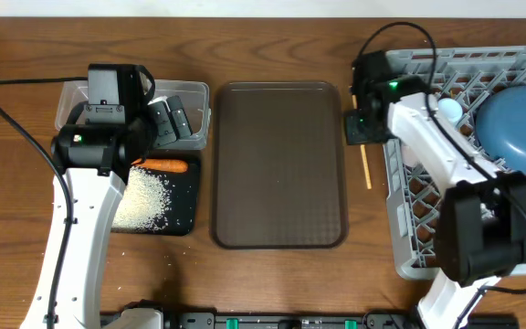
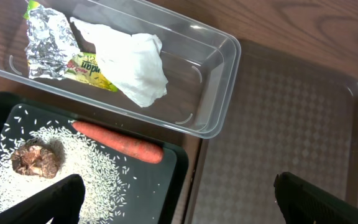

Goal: Sort waste into correct bins and load items into the dishwasher rack

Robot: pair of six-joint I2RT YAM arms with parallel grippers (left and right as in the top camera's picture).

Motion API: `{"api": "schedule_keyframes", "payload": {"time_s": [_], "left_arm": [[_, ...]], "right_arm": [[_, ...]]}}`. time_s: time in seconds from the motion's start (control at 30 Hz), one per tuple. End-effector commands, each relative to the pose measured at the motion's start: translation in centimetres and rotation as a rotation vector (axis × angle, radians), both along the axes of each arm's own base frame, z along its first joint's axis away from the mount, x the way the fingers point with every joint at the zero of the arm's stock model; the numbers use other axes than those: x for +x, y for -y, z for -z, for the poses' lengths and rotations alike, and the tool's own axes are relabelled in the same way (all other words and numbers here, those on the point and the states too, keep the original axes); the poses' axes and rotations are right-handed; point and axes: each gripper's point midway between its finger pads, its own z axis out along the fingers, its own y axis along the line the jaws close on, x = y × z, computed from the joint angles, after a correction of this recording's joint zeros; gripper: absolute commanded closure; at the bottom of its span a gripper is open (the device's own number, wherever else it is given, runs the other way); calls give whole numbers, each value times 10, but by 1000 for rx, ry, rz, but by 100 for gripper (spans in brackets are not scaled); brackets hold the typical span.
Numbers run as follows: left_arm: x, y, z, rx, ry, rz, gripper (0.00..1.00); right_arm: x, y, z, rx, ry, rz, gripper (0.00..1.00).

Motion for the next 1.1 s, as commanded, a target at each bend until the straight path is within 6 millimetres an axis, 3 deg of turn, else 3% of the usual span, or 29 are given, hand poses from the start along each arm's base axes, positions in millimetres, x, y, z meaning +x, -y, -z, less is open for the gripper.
{"api": "schedule_keyframes", "payload": {"time_s": [0.0,0.3,0.4,0.47,0.63,0.87,1.07], "left_arm": [[1,-2,-2,7,5,2,2],[1,-2,-2,7,5,2,2],[1,-2,-3,7,5,2,2],[1,-2,-2,7,5,2,2],[1,-2,-3,7,5,2,2],[1,-2,-3,7,5,2,2],[1,-2,-3,7,5,2,2]], "right_arm": [[13,21,-57,46,127,53,99],[-6,111,-124,-4,251,172,99],[-16,145,-133,-64,256,213,99],[-25,171,-132,-109,235,256,99],[-33,205,-119,-144,184,275,99],[-17,222,-101,-199,168,159,99],[-15,237,-70,-253,78,141,99]]}}
